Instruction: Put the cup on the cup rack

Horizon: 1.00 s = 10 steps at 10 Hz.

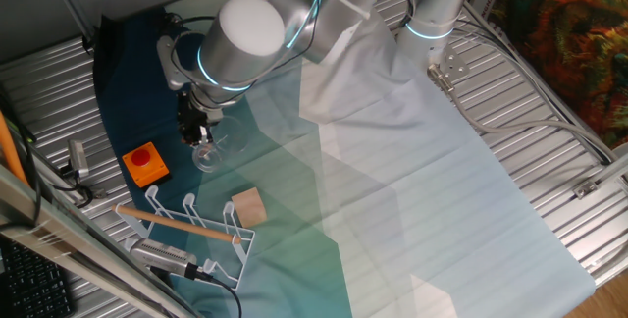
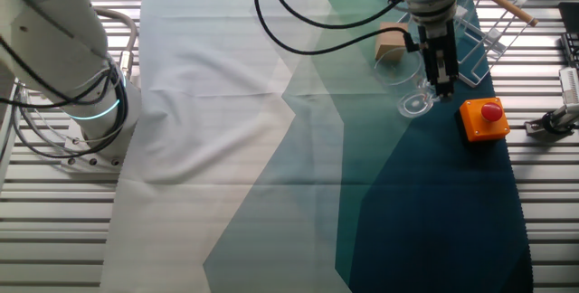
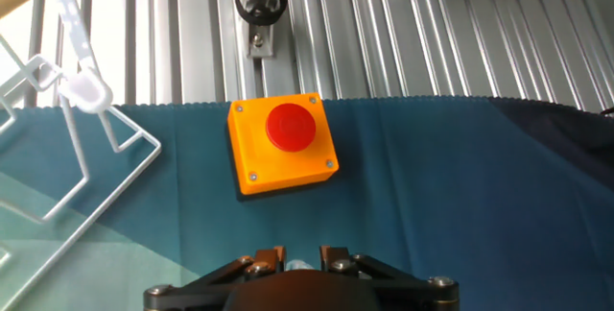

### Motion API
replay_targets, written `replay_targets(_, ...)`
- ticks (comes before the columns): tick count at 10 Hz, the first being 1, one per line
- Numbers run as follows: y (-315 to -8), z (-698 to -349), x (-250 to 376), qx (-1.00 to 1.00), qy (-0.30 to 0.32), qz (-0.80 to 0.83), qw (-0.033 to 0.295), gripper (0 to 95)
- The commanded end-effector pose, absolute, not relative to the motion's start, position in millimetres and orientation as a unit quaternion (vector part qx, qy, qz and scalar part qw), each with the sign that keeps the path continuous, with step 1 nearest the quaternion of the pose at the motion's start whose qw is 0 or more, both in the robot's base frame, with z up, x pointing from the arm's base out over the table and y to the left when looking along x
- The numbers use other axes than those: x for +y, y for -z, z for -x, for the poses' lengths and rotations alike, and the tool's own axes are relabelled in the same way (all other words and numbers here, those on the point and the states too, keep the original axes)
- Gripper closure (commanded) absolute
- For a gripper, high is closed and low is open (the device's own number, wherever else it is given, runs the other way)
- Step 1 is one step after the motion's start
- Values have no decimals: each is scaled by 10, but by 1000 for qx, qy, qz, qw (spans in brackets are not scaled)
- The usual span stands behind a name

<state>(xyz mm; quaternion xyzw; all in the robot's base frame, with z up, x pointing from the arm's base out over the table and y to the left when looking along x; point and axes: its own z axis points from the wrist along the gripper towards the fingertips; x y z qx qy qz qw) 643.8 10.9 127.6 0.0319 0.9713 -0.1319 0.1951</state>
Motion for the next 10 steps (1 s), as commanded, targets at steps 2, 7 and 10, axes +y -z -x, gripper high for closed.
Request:
replay_targets(2,-1287,-6438,109,971,130,-29,199,950)
replay_targets(7,-1286,-6438,108,976,97,-34,194,570)
replay_targets(10,-1287,-6438,108,976,100,-31,190,570)
